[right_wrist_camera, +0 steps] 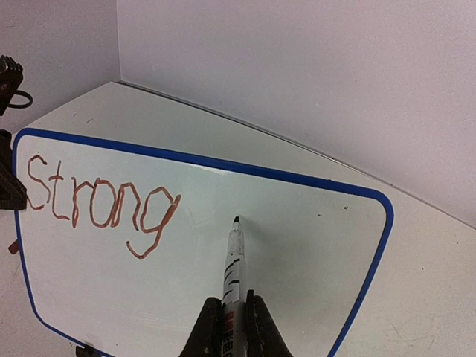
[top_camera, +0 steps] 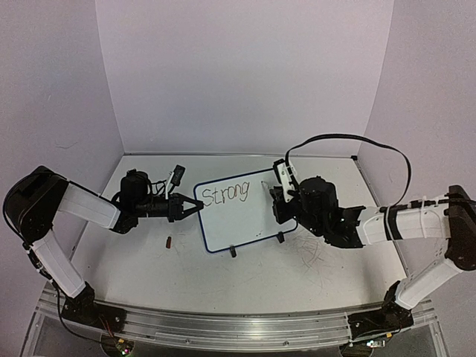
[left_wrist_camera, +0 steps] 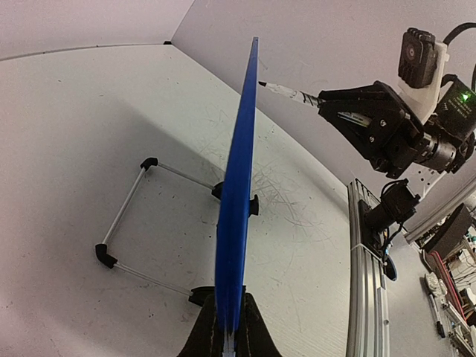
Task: Write a sentence on the whiteboard
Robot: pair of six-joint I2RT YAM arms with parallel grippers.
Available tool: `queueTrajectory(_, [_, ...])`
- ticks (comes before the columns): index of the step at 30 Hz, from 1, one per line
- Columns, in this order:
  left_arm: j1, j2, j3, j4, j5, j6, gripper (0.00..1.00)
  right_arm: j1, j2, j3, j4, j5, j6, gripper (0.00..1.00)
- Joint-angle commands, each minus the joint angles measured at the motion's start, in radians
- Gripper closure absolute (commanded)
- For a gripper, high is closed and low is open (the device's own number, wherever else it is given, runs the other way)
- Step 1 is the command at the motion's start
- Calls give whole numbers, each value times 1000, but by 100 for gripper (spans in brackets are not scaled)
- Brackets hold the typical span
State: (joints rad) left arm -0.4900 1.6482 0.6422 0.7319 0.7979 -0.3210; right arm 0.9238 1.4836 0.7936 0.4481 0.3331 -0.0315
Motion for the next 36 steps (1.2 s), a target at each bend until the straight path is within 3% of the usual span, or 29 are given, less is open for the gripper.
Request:
queueTrajectory(1, [4, -22, 15, -95, -34, 41, 100, -6, 14, 45, 22, 27, 18, 100])
queueTrajectory(36, [4, -31, 19, -101, -40, 53, 100, -6, 29, 28, -43, -49, 63, 100])
